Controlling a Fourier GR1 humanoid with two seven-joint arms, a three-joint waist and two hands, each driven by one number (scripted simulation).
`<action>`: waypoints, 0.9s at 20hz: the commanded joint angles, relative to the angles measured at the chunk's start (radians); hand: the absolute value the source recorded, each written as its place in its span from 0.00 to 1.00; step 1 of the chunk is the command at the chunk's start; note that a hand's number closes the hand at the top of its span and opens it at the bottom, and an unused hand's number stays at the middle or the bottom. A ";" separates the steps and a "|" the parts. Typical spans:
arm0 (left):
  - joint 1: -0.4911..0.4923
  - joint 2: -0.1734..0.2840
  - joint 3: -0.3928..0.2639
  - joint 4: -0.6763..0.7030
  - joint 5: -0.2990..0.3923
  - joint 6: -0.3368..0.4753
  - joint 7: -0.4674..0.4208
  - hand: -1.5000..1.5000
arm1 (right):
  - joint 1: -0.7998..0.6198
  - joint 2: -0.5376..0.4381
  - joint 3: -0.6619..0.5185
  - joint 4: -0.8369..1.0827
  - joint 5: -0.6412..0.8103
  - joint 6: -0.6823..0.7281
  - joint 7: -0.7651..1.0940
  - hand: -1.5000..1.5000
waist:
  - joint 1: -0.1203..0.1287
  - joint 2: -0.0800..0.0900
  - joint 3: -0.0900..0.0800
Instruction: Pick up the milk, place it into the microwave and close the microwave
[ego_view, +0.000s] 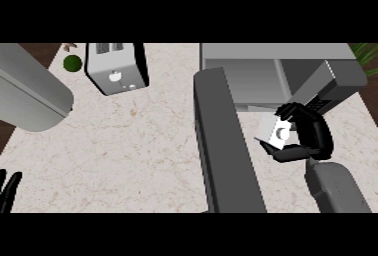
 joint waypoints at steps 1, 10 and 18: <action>-0.013 -0.010 0.008 -0.024 0.006 0.007 0.038 0.00 | -0.110 -0.003 -0.023 0.088 0.033 -0.035 0.043 1.00 | 0.008 0.003 0.001; -0.063 0.014 0.060 0.078 0.008 -0.025 -0.026 0.00 | -0.418 0.065 -0.038 0.400 0.111 -0.135 0.081 1.00 | 0.024 0.009 0.001; -0.078 0.029 0.061 0.131 0.009 -0.080 -0.034 0.00 | -0.644 0.036 -0.102 0.724 0.143 -0.153 -0.012 1.00 | 0.048 0.018 0.002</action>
